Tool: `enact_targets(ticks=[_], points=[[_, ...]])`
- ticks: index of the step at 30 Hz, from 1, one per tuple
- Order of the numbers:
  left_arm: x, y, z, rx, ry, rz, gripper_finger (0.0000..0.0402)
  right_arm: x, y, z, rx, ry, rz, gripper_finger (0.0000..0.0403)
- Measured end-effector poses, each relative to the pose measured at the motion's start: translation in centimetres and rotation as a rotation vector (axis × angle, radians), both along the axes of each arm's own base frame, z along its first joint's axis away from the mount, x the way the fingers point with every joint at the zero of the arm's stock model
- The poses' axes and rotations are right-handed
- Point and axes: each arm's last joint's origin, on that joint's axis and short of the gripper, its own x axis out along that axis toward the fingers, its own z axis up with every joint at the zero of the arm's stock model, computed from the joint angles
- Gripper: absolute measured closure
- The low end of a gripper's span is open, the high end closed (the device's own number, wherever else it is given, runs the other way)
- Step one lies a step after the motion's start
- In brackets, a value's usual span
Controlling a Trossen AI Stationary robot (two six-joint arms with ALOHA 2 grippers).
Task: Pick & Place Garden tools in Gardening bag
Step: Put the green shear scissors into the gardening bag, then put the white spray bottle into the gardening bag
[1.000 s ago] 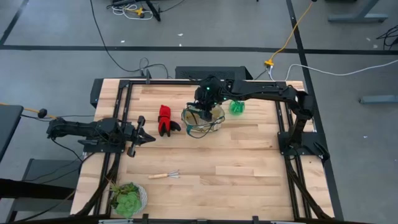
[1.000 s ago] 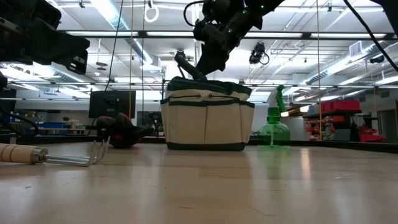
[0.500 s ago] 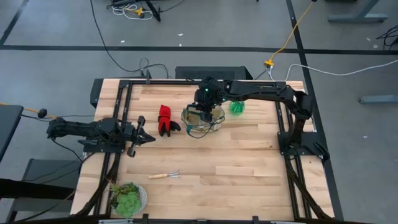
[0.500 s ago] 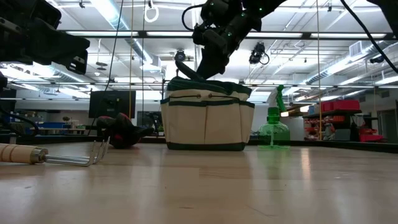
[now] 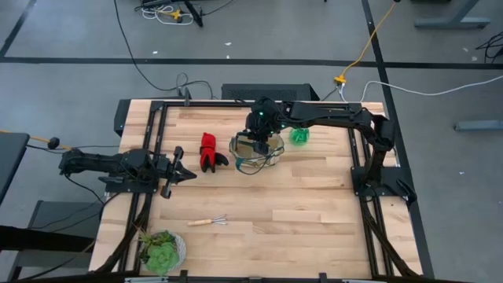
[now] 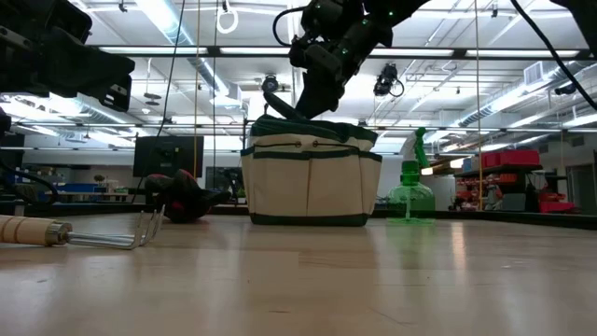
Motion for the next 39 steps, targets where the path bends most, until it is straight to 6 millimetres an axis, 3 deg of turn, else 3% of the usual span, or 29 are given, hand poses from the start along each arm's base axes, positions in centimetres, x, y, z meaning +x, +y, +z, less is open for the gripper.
enact_targets(ticks=[16,31,39], points=[[0.00,0.00,-0.01,0.000,0.000,0.000,0.0381,-0.01,0.00,0.01,0.003,0.000,-0.003,0.0339],[0.00,0.00,0.00,0.000,0.000,0.000,0.0381,-0.02,-0.01,0.09,0.020,-0.005,-0.023,0.0274],[0.00,0.00,-0.01,0.000,0.000,0.000,0.0381,-0.03,0.00,0.08,0.020,-0.004,-0.023,0.0258]])
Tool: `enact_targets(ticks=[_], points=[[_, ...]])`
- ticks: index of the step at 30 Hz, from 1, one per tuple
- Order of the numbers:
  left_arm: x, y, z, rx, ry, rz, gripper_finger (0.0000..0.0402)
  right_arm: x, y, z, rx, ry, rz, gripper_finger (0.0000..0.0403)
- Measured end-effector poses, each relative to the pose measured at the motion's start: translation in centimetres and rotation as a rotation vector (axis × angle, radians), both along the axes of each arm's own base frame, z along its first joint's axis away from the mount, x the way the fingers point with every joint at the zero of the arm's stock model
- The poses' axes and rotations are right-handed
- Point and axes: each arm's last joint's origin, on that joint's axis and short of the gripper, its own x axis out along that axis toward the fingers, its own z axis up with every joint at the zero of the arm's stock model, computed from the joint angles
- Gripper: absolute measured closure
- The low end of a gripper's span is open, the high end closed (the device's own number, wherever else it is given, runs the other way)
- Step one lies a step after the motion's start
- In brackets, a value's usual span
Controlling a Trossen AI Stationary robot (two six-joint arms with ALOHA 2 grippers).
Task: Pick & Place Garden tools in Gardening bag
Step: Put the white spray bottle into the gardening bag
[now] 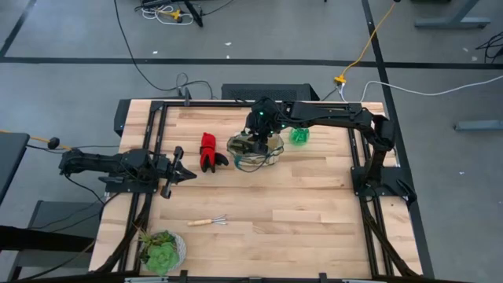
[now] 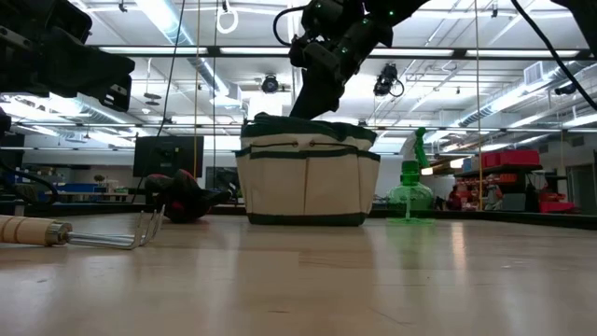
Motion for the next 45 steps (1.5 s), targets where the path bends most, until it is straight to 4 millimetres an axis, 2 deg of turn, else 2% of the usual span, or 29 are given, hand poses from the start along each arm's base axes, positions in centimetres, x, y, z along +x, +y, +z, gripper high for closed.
enact_targets(ticks=[25,45], points=[[0.0,0.0,0.0,0.000,0.000,0.000,0.0381,0.0,0.0,0.1,-0.015,0.000,0.015,0.0259],[0.0,0.0,0.0,0.000,-0.001,0.000,0.0381,-1.8,0.7,4.6,-0.072,-0.149,0.028,0.0355]])
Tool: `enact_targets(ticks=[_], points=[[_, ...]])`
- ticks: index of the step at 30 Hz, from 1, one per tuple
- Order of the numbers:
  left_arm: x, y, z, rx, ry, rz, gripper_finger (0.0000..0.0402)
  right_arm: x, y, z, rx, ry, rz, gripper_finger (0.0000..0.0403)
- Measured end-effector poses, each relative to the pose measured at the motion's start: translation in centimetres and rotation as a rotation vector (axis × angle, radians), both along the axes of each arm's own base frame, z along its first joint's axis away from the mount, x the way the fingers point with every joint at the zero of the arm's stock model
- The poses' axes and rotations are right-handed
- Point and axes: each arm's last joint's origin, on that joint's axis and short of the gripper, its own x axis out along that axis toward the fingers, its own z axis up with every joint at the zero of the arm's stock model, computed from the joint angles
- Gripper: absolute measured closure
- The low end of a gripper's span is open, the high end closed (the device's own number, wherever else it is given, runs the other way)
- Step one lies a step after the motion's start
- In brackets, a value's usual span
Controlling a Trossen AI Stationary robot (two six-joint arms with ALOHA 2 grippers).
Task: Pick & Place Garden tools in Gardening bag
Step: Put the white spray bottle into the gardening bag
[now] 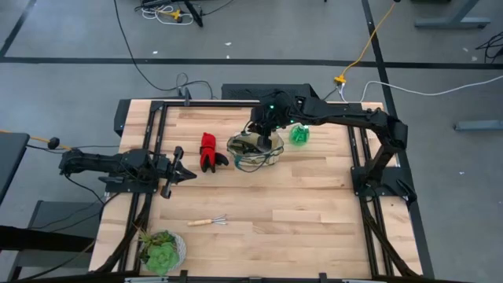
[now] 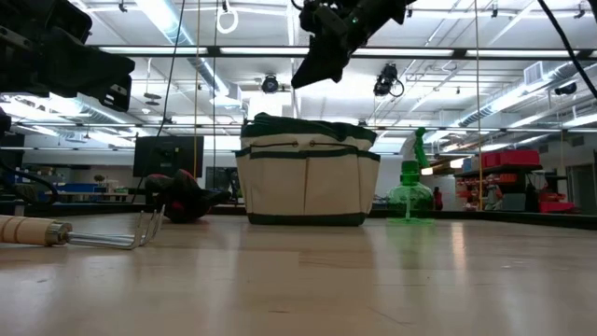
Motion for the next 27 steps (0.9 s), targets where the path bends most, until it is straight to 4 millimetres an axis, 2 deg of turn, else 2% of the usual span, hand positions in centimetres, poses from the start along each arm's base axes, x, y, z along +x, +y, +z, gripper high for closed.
enact_targets(ticks=[12,27], points=[[0.0,0.0,0.0,0.000,0.001,0.000,0.0381,-0.9,1.3,1.8,-0.027,-0.040,0.039,0.0389],[0.0,0.0,0.0,0.000,0.000,0.000,0.0381,-0.8,3.1,2.1,-0.031,-0.046,0.089,0.0401]])
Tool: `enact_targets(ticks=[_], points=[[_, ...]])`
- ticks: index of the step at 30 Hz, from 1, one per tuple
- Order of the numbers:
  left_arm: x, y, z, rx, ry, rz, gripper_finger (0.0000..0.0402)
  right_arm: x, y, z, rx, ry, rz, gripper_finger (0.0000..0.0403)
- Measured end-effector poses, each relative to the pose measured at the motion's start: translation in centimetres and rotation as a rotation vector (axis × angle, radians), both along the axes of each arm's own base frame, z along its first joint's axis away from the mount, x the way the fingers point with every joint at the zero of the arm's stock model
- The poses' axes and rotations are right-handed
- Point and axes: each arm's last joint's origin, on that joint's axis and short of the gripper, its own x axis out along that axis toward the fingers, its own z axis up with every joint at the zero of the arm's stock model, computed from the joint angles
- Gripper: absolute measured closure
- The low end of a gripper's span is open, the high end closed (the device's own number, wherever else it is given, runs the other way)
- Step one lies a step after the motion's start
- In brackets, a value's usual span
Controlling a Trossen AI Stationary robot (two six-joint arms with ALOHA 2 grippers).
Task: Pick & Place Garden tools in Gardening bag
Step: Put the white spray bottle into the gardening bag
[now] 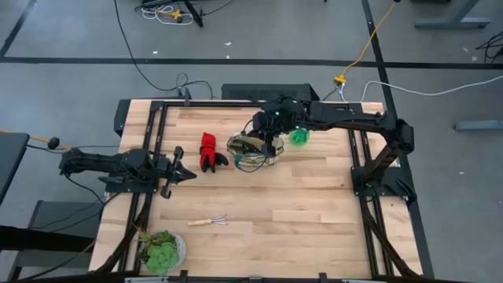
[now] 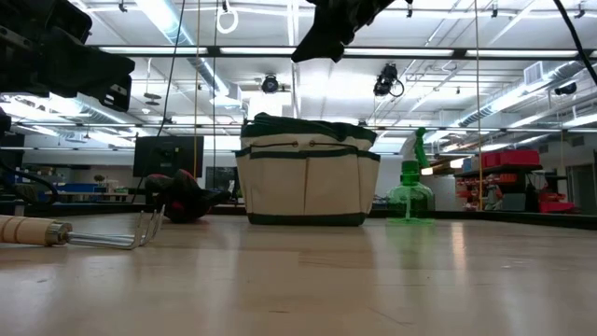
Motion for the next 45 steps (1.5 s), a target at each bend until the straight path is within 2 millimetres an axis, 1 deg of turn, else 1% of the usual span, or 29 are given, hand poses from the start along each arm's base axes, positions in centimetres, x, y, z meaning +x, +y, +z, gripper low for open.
enact_targets(ticks=[4,7,10,15,20,24,28,34,40,42,45], points=[[0.0,0.0,0.0,0.000,0.000,0.000,0.0381,0.0,0.0,0.0,-0.004,0.003,-0.005,0.0401],[0.0,0.0,0.0,0.000,0.000,0.000,0.0381,-0.2,-0.1,0.2,-0.045,0.006,-0.055,0.0402],[0.0,0.0,0.0,0.000,0.000,0.000,0.0381,-0.9,0.0,1.2,-0.073,-0.020,-0.055,0.0402],[0.0,0.0,0.0,0.000,0.000,0.000,0.0381,-3.2,0.5,4.1,-0.085,-0.105,-0.048,0.0402],[0.0,0.0,0.0,0.000,0.000,0.000,0.0381,-6.1,1.1,6.9,-0.098,-0.176,-0.051,0.0403],[0.0,0.0,0.0,0.000,0.000,0.000,0.0381,-8.2,1.5,8.2,-0.103,-0.192,-0.054,0.0403],[0.0,0.0,0.0,0.000,0.000,0.000,0.0381,-9.8,1.8,9.2,-0.104,-0.209,-0.055,0.0403],[0.0,0.0,0.0,0.000,0.000,0.000,0.0381,-11.1,2.0,9.7,-0.104,-0.204,-0.058,0.0403],[0.0,0.0,0.0,0.000,0.000,0.000,0.0381,-11.8,1.4,9.2,-0.082,-0.138,-0.095,0.0403],[0.0,0.0,0.0,0.000,0.000,0.000,0.0381,-11.9,1.0,8.8,-0.064,-0.126,-0.122,0.0403],[0.0,0.0,0.0,0.000,0.000,0.000,0.0381,-12.1,0.3,7.5,-0.049,-0.089,-0.155,0.0403]])
